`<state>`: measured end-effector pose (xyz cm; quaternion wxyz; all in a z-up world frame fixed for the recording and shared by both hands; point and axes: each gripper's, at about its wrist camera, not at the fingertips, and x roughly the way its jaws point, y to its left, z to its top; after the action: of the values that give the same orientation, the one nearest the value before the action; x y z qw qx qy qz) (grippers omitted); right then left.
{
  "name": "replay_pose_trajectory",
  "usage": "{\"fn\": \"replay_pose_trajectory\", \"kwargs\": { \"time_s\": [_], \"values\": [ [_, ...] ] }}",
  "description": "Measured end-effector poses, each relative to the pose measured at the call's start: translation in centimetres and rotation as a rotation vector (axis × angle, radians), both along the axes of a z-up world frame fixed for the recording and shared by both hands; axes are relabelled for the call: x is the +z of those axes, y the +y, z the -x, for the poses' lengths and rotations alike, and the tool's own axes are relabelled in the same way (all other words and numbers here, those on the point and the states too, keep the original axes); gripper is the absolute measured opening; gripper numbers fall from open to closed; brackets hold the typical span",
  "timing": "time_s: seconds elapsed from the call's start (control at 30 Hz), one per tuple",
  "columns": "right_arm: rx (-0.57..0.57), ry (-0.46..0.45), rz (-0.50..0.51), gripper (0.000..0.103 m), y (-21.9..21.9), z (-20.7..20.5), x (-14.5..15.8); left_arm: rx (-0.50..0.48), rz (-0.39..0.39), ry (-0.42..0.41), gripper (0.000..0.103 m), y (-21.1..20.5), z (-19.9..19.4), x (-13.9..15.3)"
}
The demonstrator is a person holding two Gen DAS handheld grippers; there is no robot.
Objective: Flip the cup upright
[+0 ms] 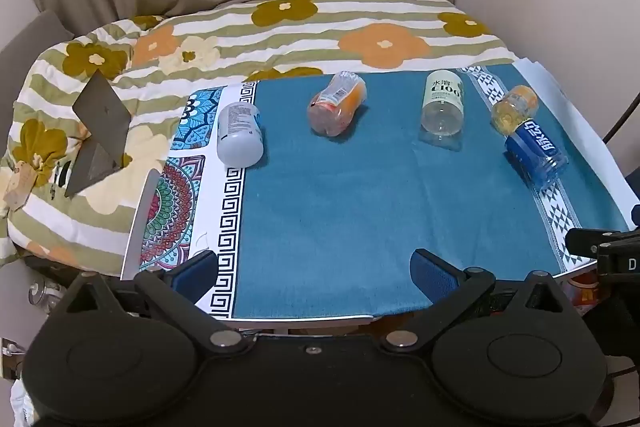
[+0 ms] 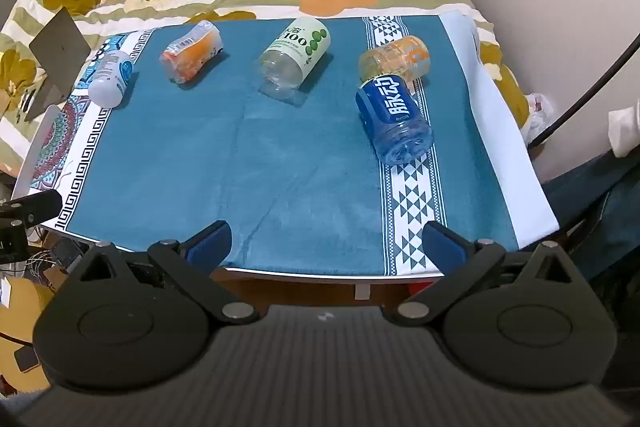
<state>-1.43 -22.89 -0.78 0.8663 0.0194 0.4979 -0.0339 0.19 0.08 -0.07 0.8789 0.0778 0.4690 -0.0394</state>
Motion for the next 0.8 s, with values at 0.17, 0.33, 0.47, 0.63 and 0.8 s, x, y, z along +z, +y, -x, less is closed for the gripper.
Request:
{"fn": "replay_pose_trajectory", "kwargs": {
  "time_s": [0.17,0.33,0.47,0.63,0.8],
  "values": [
    [-0.002,0.002,-0.006,0.103,-0.1,0.0,0.0,0.001,0.011,-0.015,0.103,0.1,-0.4,0.7],
    [-0.008,-0.002,-0.012,0.103,0.1,-0.1,0.8,0.004,0.015,-0.037,0.103,0.1,0.3,0.9],
    [-0.004,-0.003,-0.011,0.103,-0.2,-0.1,0.8,0.007,0.01,-0.037,0.103,-0.1,0.2,0.9],
    [-0.004,-0.008,-0.006,0.103,-0.2,-0.2,0.7,0.008,0.013,-0.036,0.103,-0.1,0.1,1.0],
    [-0.006,-0.007,-0.008,0.103,-0.4,-0.3,0.7,0.006,0.018,-0.036,0.103,-0.2,0.0,0.9]
  ]
}}
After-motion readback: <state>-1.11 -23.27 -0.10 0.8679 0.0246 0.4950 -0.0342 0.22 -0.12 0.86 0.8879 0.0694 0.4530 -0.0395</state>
